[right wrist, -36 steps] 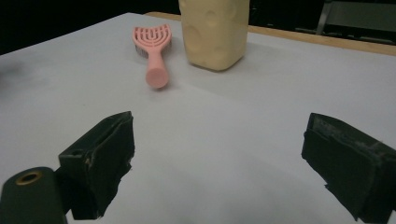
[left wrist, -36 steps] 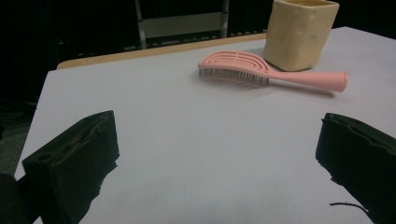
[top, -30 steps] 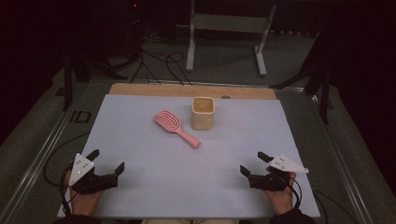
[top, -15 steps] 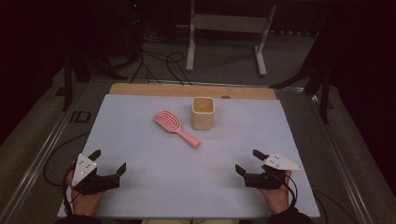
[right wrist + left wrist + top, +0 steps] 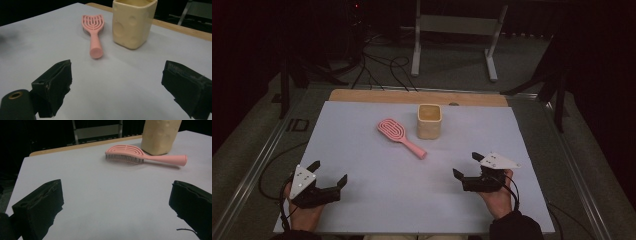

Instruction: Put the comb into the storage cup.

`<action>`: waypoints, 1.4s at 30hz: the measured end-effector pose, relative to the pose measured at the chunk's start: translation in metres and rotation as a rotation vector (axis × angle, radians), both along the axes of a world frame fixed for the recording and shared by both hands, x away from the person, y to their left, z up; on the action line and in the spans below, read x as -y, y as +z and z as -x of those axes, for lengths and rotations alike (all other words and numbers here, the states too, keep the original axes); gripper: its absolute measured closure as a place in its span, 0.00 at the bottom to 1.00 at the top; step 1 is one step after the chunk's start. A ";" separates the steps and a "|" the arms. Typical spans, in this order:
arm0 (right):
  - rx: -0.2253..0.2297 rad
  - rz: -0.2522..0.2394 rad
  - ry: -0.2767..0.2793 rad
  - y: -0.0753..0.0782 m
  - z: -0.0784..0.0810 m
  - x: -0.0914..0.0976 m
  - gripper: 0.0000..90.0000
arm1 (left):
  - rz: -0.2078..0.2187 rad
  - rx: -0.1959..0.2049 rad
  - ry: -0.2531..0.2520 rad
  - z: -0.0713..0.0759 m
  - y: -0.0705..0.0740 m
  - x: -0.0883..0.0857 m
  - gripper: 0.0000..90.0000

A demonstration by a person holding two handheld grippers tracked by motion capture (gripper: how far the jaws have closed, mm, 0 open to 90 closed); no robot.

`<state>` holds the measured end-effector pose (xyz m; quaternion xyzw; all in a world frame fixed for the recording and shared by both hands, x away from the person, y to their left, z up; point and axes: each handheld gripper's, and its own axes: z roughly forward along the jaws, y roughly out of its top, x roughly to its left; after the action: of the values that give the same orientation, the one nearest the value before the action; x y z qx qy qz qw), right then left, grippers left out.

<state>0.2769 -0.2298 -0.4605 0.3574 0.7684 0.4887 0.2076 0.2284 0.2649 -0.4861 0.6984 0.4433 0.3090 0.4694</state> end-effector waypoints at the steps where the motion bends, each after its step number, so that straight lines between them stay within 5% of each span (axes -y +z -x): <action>1: 0.000 0.000 0.000 0.000 0.000 0.000 0.10 | 0.000 0.000 0.000 0.000 0.000 0.000 0.00; 25: -0.042 0.052 0.031 0.033 -0.057 -0.063 0.12 | -0.006 -0.017 0.011 -0.003 -0.005 0.001 0.00; 32: -0.090 0.076 0.045 0.029 -0.077 -0.077 0.14 | -0.011 -0.020 0.010 -0.003 -0.005 0.001 0.00; 42: -0.144 0.038 0.050 0.018 -0.103 -0.090 0.18 | -0.014 -0.020 0.006 -0.004 -0.006 0.001 0.00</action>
<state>0.3795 -0.1396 -0.4422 0.3684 0.7991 0.4521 0.1460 0.2320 0.2636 -0.4917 0.7034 0.4478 0.3062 0.4593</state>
